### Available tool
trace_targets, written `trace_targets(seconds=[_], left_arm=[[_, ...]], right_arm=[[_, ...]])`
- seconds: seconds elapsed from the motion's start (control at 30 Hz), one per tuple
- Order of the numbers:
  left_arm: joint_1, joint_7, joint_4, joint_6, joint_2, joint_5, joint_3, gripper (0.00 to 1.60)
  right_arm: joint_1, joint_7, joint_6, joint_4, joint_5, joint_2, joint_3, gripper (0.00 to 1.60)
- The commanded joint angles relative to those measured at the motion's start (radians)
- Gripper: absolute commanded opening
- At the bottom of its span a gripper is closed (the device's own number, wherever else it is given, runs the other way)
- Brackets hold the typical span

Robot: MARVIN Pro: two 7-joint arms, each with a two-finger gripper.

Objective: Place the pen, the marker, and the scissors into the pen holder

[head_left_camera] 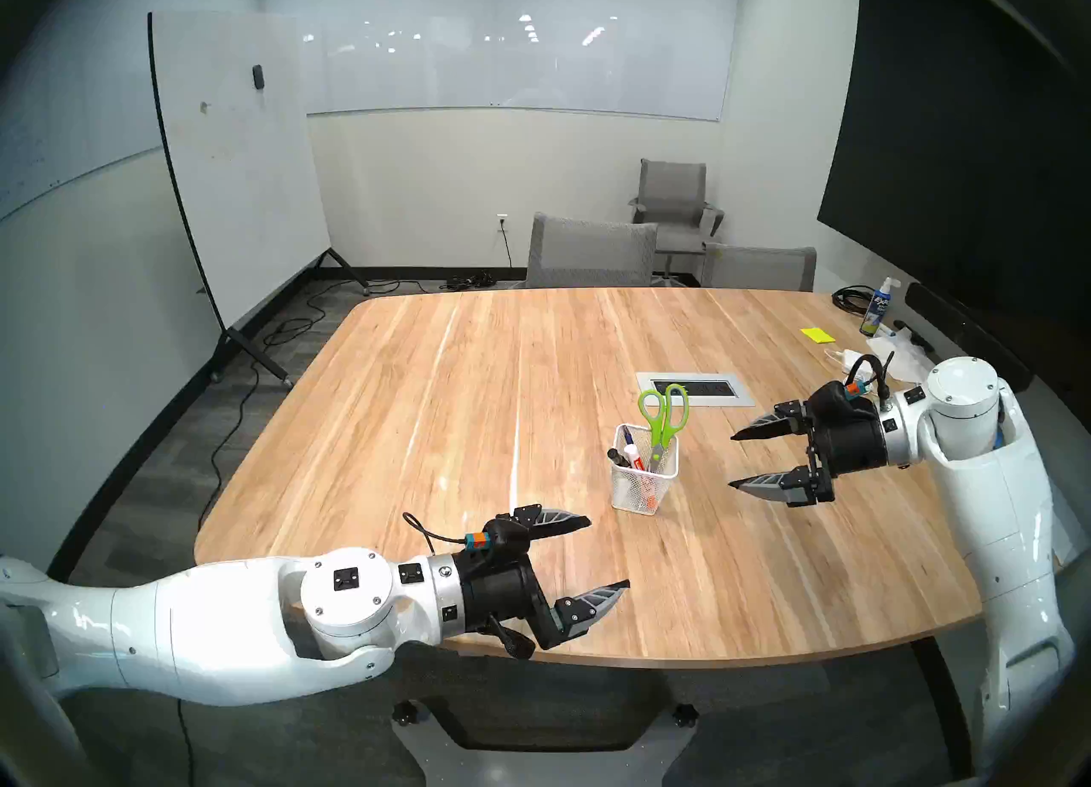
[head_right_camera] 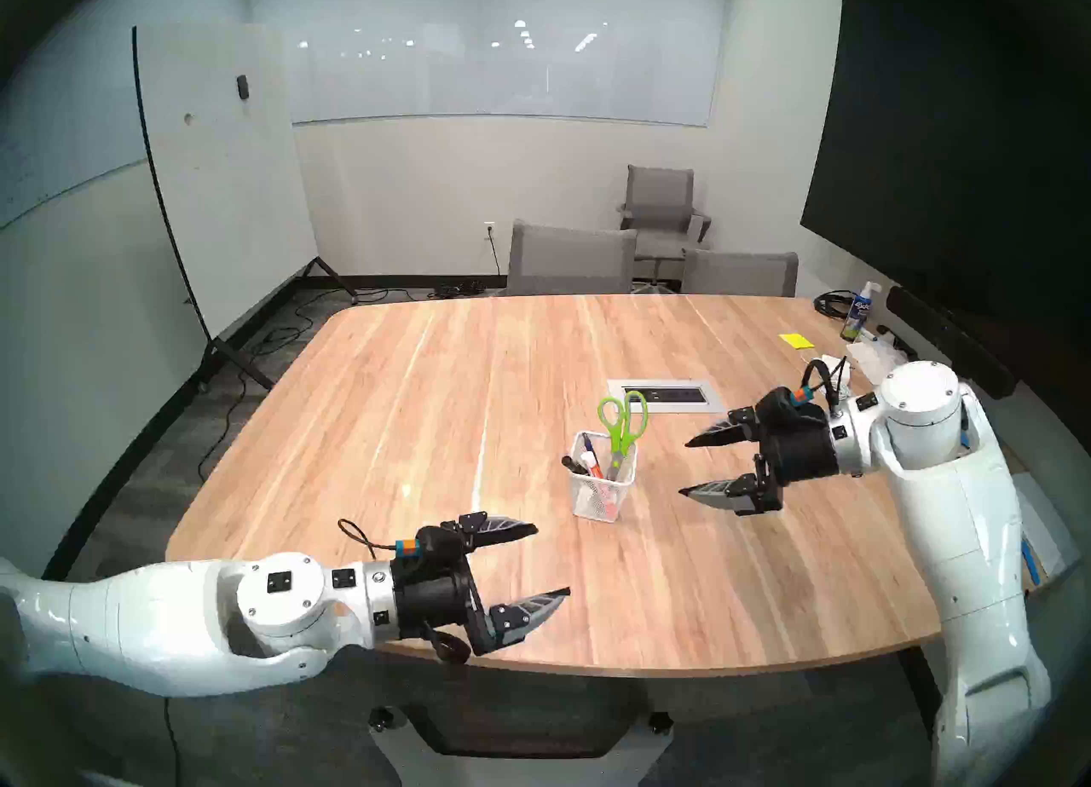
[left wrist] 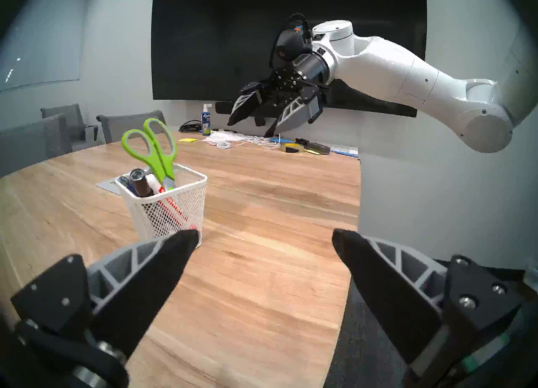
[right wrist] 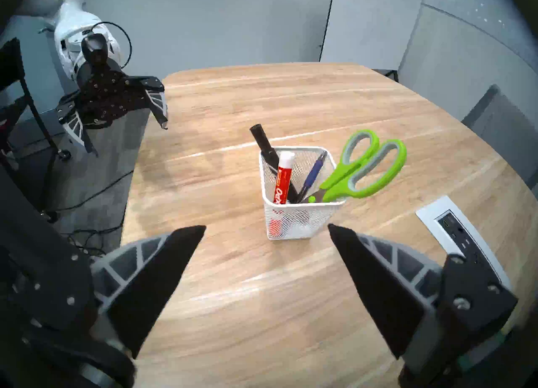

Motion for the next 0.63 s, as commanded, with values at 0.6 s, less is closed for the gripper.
trace_targets(seconds=[0.6], left_arm=[[-0.005,0.000,-0.013,-0.012,-0.003,0.001,-0.007,1.60]], right_arm=[[0.003,-0.019,0.011,-0.003,0.002,-0.012,0.017,1.60]])
